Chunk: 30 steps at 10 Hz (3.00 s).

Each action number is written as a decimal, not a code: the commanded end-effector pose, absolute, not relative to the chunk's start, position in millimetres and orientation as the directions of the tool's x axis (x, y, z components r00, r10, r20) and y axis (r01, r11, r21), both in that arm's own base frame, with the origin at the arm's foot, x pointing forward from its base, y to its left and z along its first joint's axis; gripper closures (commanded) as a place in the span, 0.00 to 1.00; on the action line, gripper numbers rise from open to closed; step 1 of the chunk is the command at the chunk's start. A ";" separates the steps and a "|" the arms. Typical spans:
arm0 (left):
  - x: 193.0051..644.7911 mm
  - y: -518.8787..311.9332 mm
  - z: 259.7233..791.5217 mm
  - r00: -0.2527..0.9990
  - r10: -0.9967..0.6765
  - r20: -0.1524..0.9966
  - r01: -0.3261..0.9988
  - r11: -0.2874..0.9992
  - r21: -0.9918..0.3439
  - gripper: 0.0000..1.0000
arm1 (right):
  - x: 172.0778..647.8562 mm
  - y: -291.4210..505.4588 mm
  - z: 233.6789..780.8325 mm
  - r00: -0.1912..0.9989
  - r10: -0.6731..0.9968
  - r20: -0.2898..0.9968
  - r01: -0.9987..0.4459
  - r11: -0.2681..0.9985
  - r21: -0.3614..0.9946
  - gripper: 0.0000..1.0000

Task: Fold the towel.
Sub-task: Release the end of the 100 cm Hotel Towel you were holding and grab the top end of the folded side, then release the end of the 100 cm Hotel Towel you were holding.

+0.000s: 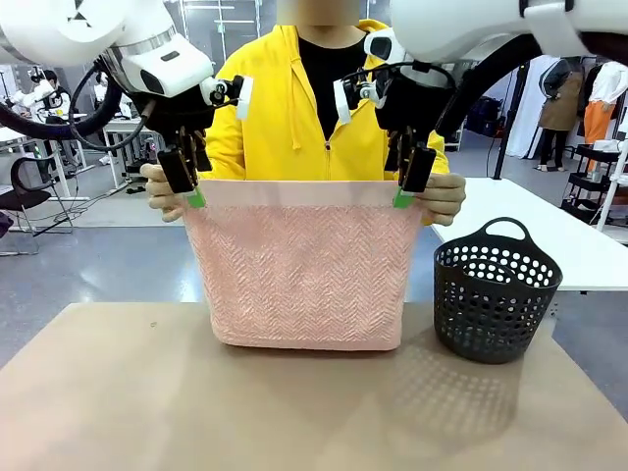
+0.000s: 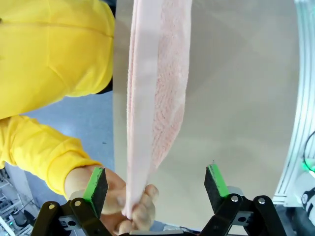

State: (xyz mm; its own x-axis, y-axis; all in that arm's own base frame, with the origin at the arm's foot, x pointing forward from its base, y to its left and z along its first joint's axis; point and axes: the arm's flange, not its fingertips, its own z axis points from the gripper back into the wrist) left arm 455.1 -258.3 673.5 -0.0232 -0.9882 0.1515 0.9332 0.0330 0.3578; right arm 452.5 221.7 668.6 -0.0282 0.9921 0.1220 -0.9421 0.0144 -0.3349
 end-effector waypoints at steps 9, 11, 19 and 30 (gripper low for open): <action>499.1 -257.3 645.5 -0.048 -0.975 0.219 0.979 -0.001 0.206 1.00 | 495.7 219.5 629.9 0.002 0.992 0.126 -0.974 0.030 -0.223 0.73; 494.8 -257.4 645.1 -0.047 -0.975 0.215 0.980 -0.003 0.201 1.00 | 495.1 221.2 628.6 0.003 0.993 0.120 -0.976 0.029 -0.217 1.00; 478.2 -247.7 636.8 -0.013 -0.976 0.219 0.979 0.032 0.200 1.00 | 495.1 210.3 621.4 0.060 0.989 0.133 -0.971 0.089 -0.221 1.00; 493.7 -259.5 642.5 -0.030 -0.979 0.201 0.975 0.016 0.220 1.00 | 493.8 221.8 630.1 0.008 0.993 0.119 -0.972 0.035 -0.231 1.00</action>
